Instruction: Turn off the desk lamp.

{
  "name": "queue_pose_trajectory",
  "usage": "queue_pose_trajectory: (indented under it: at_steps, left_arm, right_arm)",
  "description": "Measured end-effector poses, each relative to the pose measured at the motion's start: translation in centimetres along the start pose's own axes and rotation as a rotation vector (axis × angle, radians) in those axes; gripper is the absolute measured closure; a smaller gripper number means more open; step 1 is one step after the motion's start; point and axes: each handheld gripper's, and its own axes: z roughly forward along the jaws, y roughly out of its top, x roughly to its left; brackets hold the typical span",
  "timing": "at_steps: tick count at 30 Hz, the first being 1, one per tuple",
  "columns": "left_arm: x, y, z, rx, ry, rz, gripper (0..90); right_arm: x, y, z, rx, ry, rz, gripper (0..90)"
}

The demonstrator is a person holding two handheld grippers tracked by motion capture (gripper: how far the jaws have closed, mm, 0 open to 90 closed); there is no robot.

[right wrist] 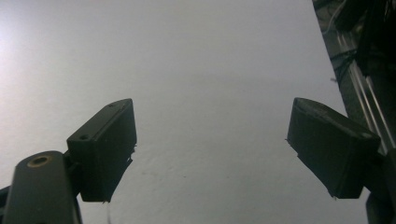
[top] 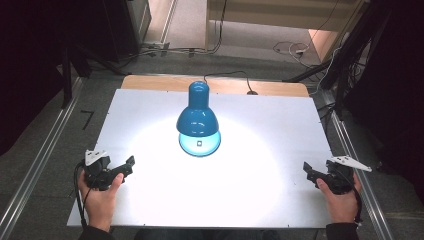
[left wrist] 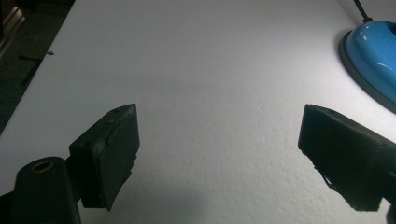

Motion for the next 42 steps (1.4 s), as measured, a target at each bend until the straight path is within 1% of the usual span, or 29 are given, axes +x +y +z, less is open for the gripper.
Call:
queue_pose_trajectory:
  at_steps: [1,2,3,4,7,8,11,13,17,21,25,32,34,37,42]
  left_arm:
    - [0.0,0.0,0.0,0.000,0.000,0.000,13.1]
    - [0.1,0.0,0.2,0.002,0.003,-0.007,13.1]
    - [0.1,0.0,0.2,0.002,0.003,-0.007,13.1]
    - [0.0,0.0,0.2,0.002,0.003,-0.008,13.1]
    - [-0.2,0.0,0.1,-0.005,0.004,-0.001,13.1]
    - [-0.2,0.1,0.1,-0.003,0.004,0.007,13.1]
    - [-0.3,0.0,0.2,0.000,0.002,0.011,13.1]
    - [-0.4,0.1,0.2,0.000,-0.001,0.009,13.1]
    - [-0.7,0.1,0.3,-0.007,-0.007,0.010,13.1]
    - [-1.4,0.1,0.5,-0.008,-0.012,0.022,13.1]
    - [-2.0,0.1,0.5,-0.004,-0.027,0.037,13.1]
    - [-2.2,0.2,0.5,-0.011,-0.030,0.043,12.3]
    - [-2.3,0.2,0.6,-0.014,-0.037,0.041,12.4]
    - [-2.4,0.2,0.7,-0.010,-0.035,0.048,12.3]
    - [-2.7,0.2,0.7,-0.011,-0.043,0.050,12.4]
  right_arm:
    - [0.0,0.0,0.0,0.000,0.000,0.000,14.2]
    - [0.5,0.0,-0.4,-0.015,0.012,-0.021,14.2]
    - [0.5,0.0,-0.4,-0.015,0.012,-0.021,14.2]
    - [0.8,-0.2,-0.2,-0.003,0.010,-0.032,14.2]
    - [0.7,-0.5,0.3,0.014,0.010,-0.031,14.2]
    - [0.7,-0.5,0.3,0.014,0.010,-0.031,14.2]
    - [0.5,-0.5,0.3,0.006,0.018,-0.018,14.2]
    - [0.4,-0.5,0.2,0.001,0.030,0.006,14.2]
    - [0.3,-0.5,0.2,0.005,0.028,0.005,14.2]
    - [0.3,-0.6,0.2,0.005,0.024,0.001,14.2]
    - [0.2,-0.6,0.3,0.009,0.024,0.008,14.2]
    - [0.1,-0.7,0.3,0.013,0.020,0.012,14.2]
    - [0.1,-0.7,0.4,0.015,0.020,0.012,14.2]
    - [0.1,-0.7,0.4,0.018,0.018,0.014,14.2]
    - [0.1,-0.7,0.5,0.018,0.017,0.014,14.2]
